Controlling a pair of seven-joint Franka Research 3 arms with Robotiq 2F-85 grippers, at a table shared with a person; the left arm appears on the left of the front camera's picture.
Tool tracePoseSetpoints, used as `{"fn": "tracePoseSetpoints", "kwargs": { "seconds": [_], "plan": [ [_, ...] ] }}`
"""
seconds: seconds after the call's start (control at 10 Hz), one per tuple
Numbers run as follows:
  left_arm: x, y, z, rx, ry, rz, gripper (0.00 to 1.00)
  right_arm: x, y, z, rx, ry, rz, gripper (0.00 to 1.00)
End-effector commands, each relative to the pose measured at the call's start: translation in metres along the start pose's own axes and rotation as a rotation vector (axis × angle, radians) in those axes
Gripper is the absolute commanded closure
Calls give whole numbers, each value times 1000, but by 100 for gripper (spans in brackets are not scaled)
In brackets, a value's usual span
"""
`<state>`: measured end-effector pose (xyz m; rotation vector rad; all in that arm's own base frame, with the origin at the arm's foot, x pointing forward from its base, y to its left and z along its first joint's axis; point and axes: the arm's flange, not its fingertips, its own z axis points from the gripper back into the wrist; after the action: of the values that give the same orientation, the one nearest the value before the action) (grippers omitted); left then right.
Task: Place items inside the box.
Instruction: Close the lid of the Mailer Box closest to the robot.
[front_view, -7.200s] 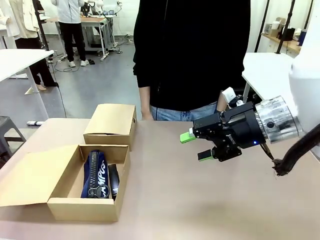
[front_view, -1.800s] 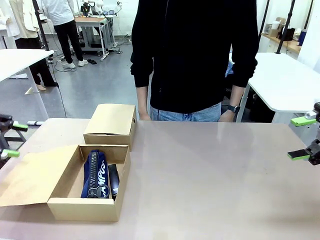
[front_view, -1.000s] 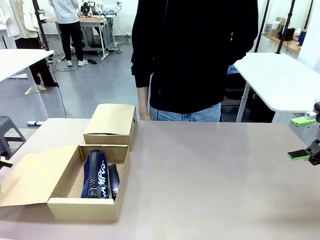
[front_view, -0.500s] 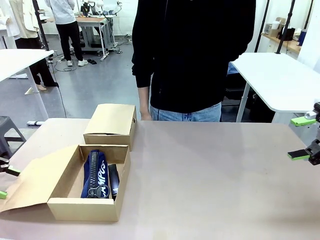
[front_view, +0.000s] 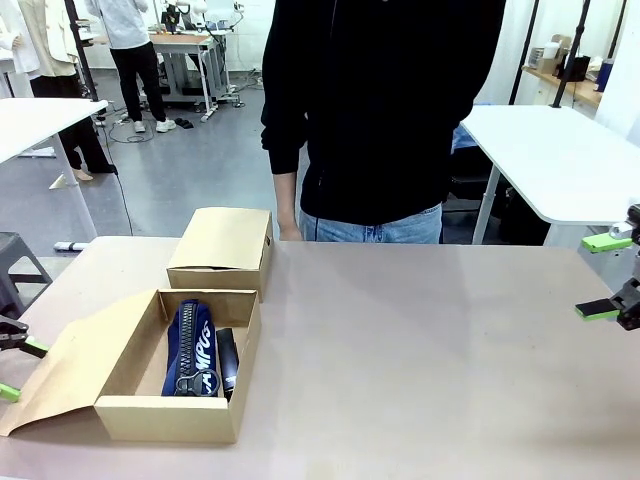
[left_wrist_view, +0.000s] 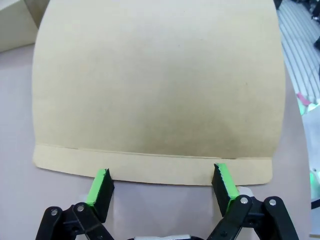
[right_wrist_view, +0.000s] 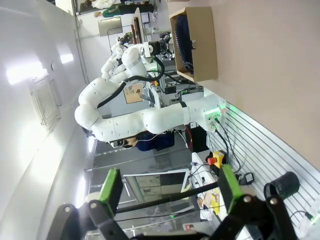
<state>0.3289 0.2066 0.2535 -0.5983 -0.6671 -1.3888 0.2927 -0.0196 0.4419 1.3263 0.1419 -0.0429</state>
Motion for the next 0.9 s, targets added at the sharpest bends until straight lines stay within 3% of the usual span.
{"fn": "tracePoseSetpoints", "kwargs": {
  "seconds": [0.0, 0.5, 0.8],
  "plan": [
    [-17, -3, -8, -21, 16, -49, 0, -1, 5, 1, 19, 0, -9, 0],
    [-15, -7, 25, -17, 133, -75, 0, -1, 5, 1, 19, 0, -9, 0],
    [-15, -6, 36, 9, 137, -84, 0, -1, 5, 1, 19, 0, -9, 0]
  ]
}}
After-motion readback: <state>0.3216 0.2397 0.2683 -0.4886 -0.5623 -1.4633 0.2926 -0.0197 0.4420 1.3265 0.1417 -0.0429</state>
